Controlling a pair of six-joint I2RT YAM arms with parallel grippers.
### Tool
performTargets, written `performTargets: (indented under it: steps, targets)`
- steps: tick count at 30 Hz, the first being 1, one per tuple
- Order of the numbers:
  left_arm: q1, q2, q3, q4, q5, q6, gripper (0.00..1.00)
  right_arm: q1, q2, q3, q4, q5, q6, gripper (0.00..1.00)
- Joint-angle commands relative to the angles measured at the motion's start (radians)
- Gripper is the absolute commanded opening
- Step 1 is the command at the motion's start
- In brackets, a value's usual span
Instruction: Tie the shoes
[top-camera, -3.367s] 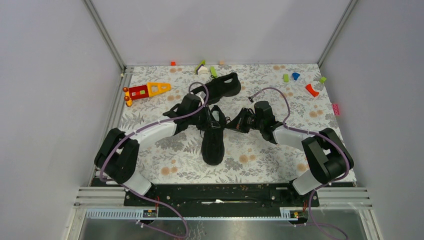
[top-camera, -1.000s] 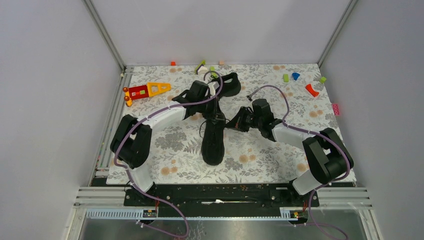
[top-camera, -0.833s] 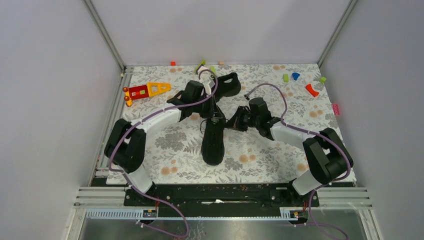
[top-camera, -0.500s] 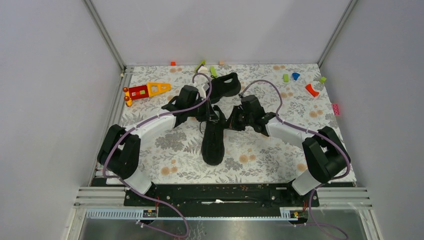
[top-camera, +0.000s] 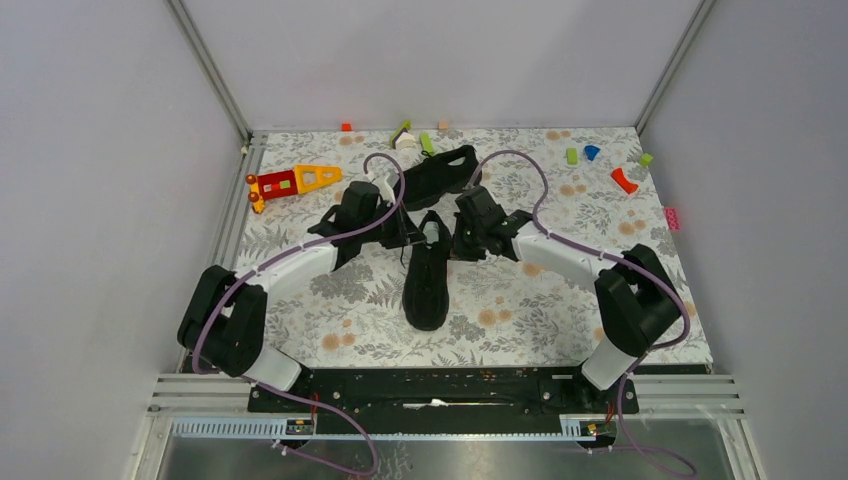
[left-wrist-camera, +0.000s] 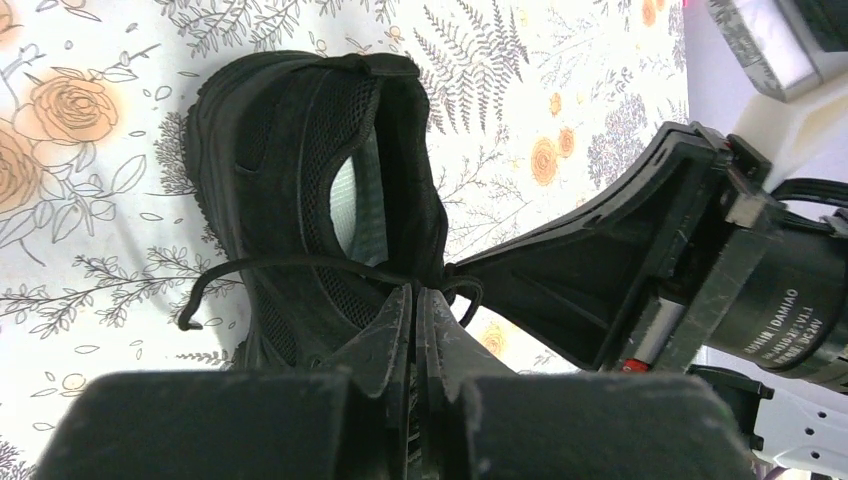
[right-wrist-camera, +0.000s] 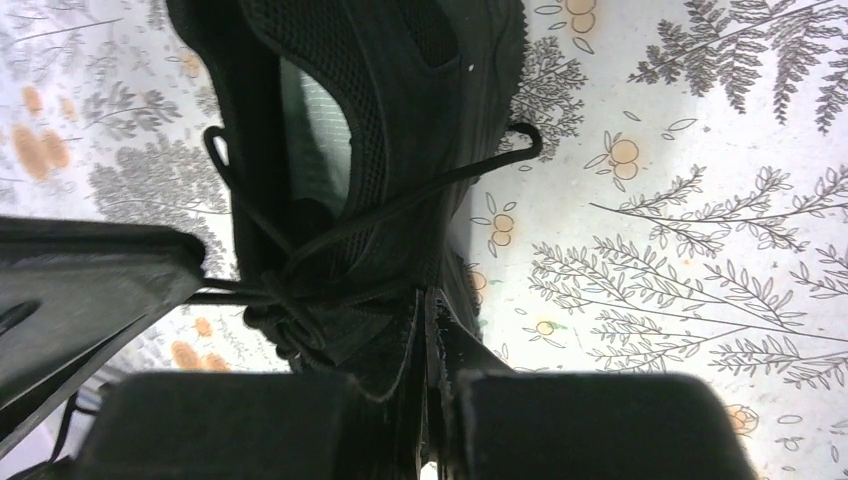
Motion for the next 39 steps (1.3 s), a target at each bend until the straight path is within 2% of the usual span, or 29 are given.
performTargets:
  steps: [1, 10, 19, 24, 29, 33, 37, 39]
  targets:
    - [0.020, -0.068, -0.027, 0.077, -0.035, -0.007, 0.00, 0.029, 0.049, 0.094, -0.147, 0.131, -0.014, 0.00]
    - [0.064, -0.125, -0.111, 0.120, -0.061, -0.019, 0.00, 0.062, 0.105, 0.203, -0.302, 0.262, -0.016, 0.00]
    - [0.091, -0.170, -0.191, 0.170, -0.082, -0.024, 0.00, 0.066, 0.113, 0.219, -0.351, 0.344, 0.017, 0.00]
    - [0.092, -0.163, -0.200, 0.211, -0.039, -0.021, 0.00, 0.073, 0.126, 0.252, -0.389, 0.374, 0.022, 0.00]
    - [0.091, -0.165, -0.201, 0.266, 0.015, -0.037, 0.00, 0.074, 0.029, 0.148, -0.238, 0.342, -0.017, 0.00]
    - [0.088, -0.184, -0.202, 0.296, 0.048, -0.051, 0.00, 0.073, -0.071, 0.025, -0.072, 0.289, -0.044, 0.09]
    - [0.071, -0.209, -0.217, 0.310, 0.048, -0.047, 0.00, 0.071, -0.189, -0.113, 0.113, 0.263, -0.039, 0.30]
    - [0.066, -0.207, -0.224, 0.317, 0.050, -0.047, 0.00, 0.070, -0.234, -0.176, 0.185, 0.255, -0.031, 0.32]
